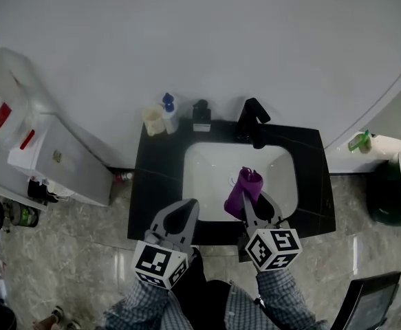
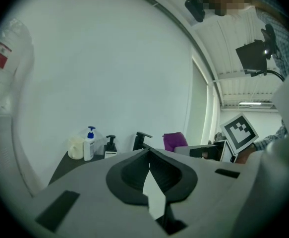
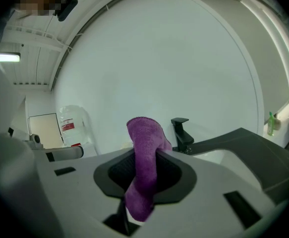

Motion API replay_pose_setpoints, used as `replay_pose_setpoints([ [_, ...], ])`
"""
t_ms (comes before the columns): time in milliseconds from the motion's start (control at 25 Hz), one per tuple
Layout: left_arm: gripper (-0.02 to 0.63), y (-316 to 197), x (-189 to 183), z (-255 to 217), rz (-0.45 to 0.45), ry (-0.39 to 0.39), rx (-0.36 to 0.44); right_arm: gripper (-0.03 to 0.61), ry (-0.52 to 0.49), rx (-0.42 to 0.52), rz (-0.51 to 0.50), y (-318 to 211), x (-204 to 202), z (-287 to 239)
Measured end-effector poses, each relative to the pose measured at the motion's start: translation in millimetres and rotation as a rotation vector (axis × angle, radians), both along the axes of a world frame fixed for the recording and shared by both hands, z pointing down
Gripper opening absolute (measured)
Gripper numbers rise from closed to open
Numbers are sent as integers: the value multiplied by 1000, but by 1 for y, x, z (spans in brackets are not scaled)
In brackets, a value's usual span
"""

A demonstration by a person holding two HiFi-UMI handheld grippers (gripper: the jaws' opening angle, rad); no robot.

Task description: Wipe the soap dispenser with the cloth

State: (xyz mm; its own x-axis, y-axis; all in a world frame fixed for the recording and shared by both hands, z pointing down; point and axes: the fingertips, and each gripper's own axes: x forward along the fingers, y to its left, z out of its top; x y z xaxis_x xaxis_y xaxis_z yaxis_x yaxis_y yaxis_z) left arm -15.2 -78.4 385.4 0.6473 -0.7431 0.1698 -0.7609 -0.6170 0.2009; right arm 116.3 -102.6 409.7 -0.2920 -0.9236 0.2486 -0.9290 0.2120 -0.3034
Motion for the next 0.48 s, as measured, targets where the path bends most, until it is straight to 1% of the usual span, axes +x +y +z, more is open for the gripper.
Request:
replay_pose_setpoints([
  [200, 11, 58, 18, -6, 5, -6, 27, 89, -27, 27, -44, 62, 3, -6],
  [480, 11, 141, 25, -6, -51, 1, 37, 89, -24, 47, -85, 144, 11, -12],
])
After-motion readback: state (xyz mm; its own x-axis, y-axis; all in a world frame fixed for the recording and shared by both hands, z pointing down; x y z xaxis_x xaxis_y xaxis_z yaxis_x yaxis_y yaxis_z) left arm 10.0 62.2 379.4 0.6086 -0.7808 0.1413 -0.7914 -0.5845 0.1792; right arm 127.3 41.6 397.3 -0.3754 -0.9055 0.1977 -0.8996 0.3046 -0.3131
